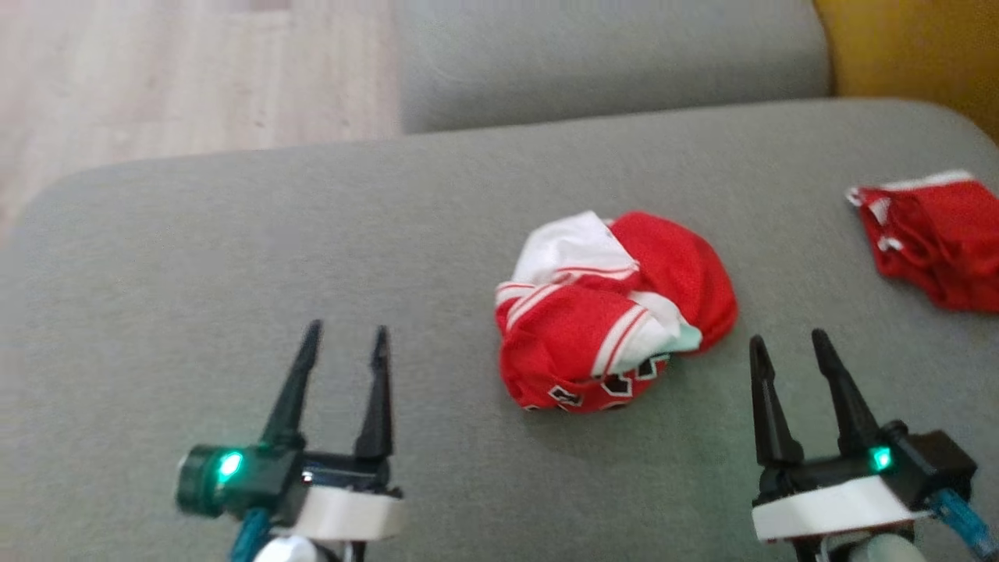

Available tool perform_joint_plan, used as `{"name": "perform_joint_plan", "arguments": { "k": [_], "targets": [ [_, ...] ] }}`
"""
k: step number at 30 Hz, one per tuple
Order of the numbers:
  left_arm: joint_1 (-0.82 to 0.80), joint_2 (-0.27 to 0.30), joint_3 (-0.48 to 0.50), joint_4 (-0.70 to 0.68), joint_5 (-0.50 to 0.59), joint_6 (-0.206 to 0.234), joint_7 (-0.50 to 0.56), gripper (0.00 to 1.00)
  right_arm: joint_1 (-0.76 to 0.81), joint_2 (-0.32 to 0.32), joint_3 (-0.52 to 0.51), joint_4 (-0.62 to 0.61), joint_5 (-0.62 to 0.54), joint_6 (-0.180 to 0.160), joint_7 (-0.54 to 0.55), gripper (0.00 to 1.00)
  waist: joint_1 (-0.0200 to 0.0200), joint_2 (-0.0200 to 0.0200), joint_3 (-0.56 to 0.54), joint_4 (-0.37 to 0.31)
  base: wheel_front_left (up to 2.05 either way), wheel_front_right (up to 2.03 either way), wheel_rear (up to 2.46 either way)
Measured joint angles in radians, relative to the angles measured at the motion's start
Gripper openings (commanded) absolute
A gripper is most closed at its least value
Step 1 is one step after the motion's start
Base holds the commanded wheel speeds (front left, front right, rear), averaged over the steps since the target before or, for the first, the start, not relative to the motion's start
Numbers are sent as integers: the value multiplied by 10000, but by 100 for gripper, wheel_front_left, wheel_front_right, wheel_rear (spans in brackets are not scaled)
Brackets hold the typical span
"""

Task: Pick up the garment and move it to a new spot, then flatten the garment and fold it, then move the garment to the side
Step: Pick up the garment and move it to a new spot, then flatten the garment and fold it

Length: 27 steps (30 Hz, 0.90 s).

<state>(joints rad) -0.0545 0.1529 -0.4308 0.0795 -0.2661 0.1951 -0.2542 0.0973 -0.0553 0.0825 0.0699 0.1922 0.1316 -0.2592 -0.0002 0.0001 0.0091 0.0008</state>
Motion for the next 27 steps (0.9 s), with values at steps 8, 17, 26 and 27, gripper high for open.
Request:
{"name": "perform_joint_plan", "arguments": {
  "k": [8,17,26,27],
  "targets": [
    [2322,-71,1083,-491,779,-207,-23,100,1048,98,-176,617,12,0,10,100,-1,0,-1007,691,0,0,0],
    [3027,-217,1120,-215,1317,-807,-23,100,1414,109,58,732,115,0,10,100,2,0,-1210,747,0,0,0],
    [3021,-424,1344,-119,1530,-1170,-23,100,1409,109,173,738,115,0,10,100,2,0,-1215,618,0,0,0],
    [3021,-437,1386,-119,1534,-1175,-23,100,1409,109,180,738,115,0,12,100,2,0,-1214,603,0,0,0]
  ]
}}
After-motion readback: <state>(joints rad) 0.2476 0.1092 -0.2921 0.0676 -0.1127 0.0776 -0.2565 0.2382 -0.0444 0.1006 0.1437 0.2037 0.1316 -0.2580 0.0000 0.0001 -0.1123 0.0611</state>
